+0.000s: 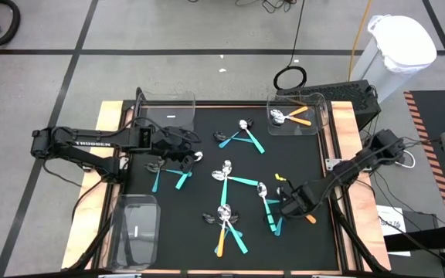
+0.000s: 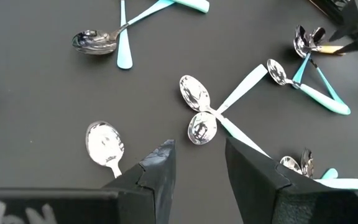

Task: Sort silverware by color (type)
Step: Put the yellow spoon into the top right transparent bin

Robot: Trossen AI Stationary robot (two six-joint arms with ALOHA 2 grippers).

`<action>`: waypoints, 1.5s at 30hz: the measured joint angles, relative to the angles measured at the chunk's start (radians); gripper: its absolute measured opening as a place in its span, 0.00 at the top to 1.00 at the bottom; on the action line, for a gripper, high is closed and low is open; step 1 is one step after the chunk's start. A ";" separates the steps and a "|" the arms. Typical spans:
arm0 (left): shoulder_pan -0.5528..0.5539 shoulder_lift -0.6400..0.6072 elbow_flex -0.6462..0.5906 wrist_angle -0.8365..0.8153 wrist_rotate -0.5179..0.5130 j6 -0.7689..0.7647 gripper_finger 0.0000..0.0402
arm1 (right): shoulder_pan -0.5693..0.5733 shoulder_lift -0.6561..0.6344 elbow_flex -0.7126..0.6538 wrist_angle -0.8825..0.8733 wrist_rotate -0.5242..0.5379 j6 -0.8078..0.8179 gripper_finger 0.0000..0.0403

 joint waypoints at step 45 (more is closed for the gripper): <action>0.000 0.000 0.000 0.013 -0.057 0.010 0.65 | -0.366 -0.282 0.023 -0.212 0.225 -0.518 0.88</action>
